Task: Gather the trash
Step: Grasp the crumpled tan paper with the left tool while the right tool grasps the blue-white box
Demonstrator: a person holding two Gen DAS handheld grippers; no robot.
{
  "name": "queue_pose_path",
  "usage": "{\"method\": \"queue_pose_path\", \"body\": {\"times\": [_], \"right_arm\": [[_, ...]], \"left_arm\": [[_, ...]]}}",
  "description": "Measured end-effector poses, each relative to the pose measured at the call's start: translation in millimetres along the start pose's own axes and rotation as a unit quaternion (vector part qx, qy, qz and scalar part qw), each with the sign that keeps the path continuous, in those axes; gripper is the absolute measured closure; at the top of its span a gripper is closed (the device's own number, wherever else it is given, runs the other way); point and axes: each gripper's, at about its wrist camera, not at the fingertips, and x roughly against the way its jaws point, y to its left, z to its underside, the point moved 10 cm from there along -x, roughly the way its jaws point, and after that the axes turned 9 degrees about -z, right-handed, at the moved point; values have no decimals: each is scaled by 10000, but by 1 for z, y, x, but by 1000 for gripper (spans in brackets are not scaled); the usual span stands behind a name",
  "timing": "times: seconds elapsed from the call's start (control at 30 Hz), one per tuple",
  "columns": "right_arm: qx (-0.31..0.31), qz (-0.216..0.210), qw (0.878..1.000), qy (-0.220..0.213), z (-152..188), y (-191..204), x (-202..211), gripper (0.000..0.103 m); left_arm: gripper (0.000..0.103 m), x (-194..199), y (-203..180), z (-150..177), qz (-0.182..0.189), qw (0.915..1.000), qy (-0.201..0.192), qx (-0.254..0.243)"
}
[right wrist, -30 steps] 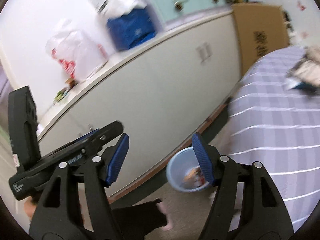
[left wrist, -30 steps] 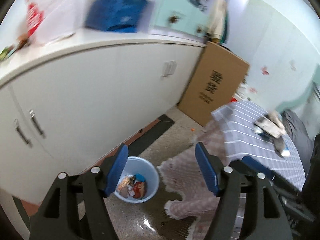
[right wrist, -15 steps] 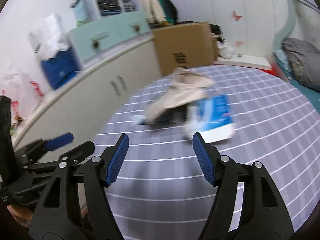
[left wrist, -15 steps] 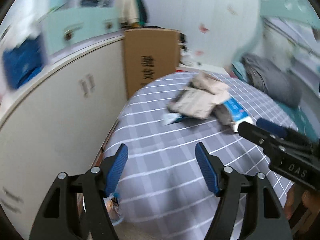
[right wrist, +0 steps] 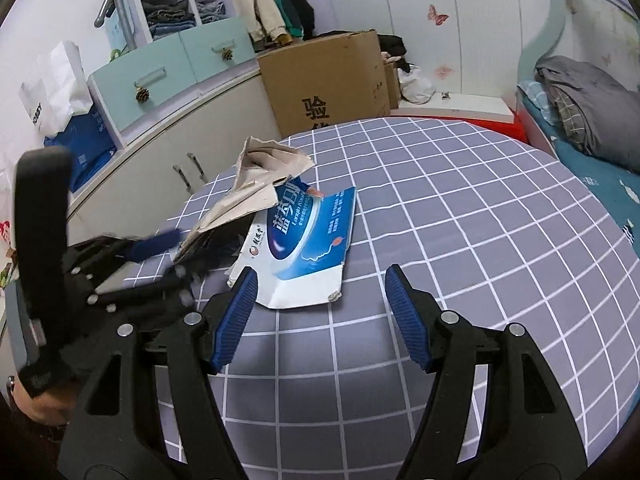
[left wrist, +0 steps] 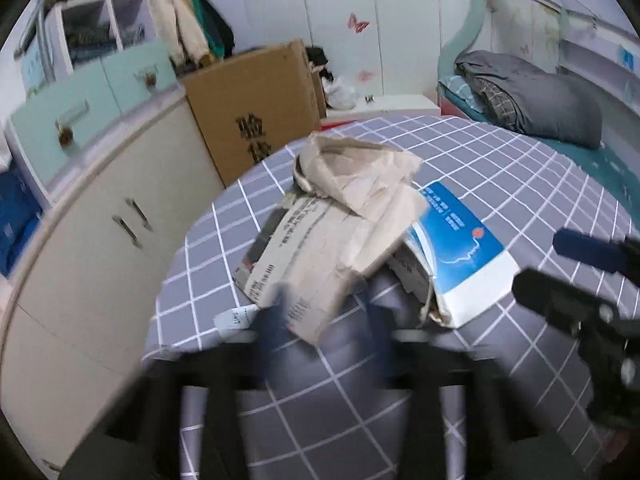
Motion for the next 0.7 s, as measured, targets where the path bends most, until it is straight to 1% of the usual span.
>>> {"method": "queue_pose_path", "body": {"times": [0.03,0.1,0.17,0.27,0.37,0.4,0.43,0.47,0.5,0.53,0.6,0.7], "right_arm": [[31,-31,10000,23,-1,2,-2,37],[105,-102,9999,78,-1,8,-8,37],[181,-146,9997,98,-3,14,-13,37],[345,-152,9991,203,-5,27,-27,37],[567,14,9974,454,-3,36,-47,38],[609,77,9968,511,-2,35,-51,49],[674,206,9956,618,0,35,-57,64],[686,222,9950,693,2,35,-61,70],[654,264,9944,787,5,32,-66,78],[688,380,9941,752,4,30,-65,83],[794,571,9934,592,2,29,-57,90],[671,471,9960,354,-2,29,-37,92]], "left_arm": [[91,0,1,-2,56,9999,16,130],[94,7,11,-6,138,9990,-105,424],[99,18,22,-10,38,9980,-319,542],[101,32,34,-17,-66,9957,-561,739],[102,44,45,-20,-102,9931,-748,901],[102,47,49,-22,-116,9924,-789,939],[102,50,53,-22,-109,9916,-824,996],[102,53,55,-23,-93,9910,-840,1036],[102,57,60,-22,-62,9901,-875,1092],[102,61,65,-21,-42,9895,-915,1120],[103,69,71,-18,-32,9883,-1003,1152],[103,81,81,-14,-12,9859,-1124,1241]]}}
